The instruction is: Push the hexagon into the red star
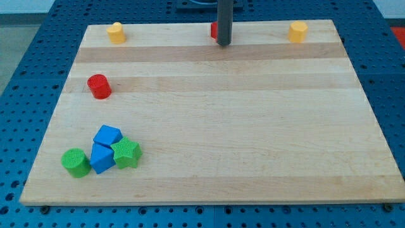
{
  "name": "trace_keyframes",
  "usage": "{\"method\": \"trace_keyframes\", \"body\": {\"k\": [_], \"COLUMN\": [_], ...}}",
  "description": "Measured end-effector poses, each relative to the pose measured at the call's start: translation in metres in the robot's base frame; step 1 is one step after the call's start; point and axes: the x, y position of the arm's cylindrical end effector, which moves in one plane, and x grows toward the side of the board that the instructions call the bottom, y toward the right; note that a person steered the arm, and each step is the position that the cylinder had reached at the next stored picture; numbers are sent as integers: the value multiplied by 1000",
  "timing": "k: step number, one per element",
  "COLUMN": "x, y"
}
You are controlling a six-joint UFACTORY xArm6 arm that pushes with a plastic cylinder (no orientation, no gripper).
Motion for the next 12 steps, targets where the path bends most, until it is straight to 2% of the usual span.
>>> {"method": "trace_keyframes", "body": {"k": [1, 3, 6, 8, 12], "x": [28, 45, -4, -16, -31], "y": [14, 118, 214, 209, 163]}}
